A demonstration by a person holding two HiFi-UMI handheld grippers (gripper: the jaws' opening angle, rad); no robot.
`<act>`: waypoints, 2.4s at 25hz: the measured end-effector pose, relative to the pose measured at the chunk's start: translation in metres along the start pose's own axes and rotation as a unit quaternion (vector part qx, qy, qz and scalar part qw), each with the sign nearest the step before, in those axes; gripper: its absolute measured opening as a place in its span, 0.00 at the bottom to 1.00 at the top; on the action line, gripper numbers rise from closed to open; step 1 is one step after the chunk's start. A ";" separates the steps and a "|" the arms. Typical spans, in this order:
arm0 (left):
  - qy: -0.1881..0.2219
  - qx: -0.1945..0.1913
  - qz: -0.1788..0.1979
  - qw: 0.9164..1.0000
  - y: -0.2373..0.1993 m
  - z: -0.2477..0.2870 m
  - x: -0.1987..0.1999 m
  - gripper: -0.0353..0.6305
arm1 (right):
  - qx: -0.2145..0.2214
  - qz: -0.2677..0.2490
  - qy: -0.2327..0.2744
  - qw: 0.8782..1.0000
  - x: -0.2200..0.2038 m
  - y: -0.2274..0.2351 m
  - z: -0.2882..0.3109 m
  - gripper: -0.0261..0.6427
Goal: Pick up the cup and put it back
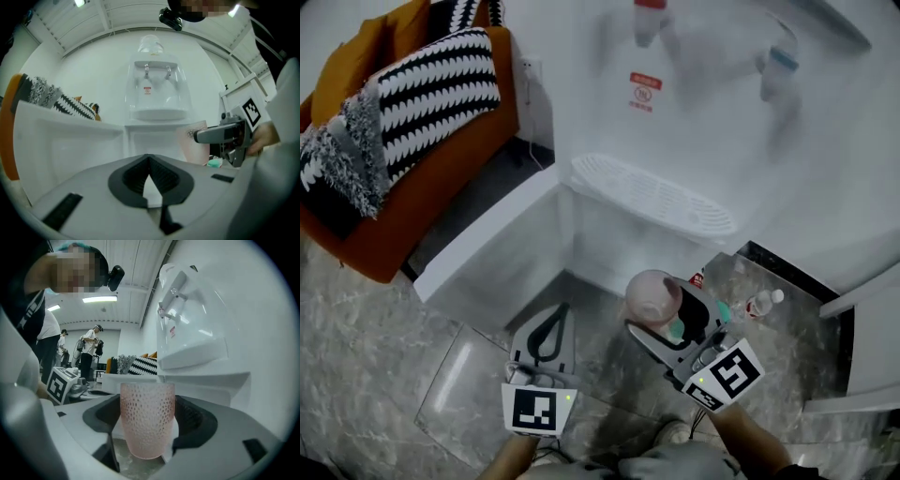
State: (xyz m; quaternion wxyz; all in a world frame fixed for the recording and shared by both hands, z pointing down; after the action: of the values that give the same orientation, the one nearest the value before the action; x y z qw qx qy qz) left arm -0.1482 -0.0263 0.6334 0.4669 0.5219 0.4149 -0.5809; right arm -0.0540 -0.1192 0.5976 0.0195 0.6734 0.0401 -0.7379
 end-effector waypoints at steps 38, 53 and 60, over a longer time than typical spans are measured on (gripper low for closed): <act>-0.029 -0.023 -0.053 0.998 0.033 -0.149 0.688 0.07 | -0.064 0.048 0.043 0.996 0.717 -0.014 -0.108 0.58; -0.016 -0.014 -0.042 0.999 0.007 -0.158 0.732 0.07 | -0.060 0.038 0.061 0.996 0.764 0.006 -0.107 0.58; -0.013 -0.003 -0.045 0.999 -0.010 -0.161 0.733 0.07 | -0.036 0.040 0.059 0.997 0.768 -0.010 -0.091 0.58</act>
State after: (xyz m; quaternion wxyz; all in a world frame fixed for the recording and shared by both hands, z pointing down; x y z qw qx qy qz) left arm -0.1371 0.0514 -0.1130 0.4474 0.4939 0.4333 -0.6068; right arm -0.0350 -0.0821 -0.1745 0.0712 0.7159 0.0406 -0.6934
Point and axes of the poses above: the fingertips, and each gripper's own axes: z forward along the fingers, y to its right, x out of its top, the point moved 2 cm from there along -z, backward along the fingers, and after that the axes turned 4 degrees about -x, right-handed, at the moved point
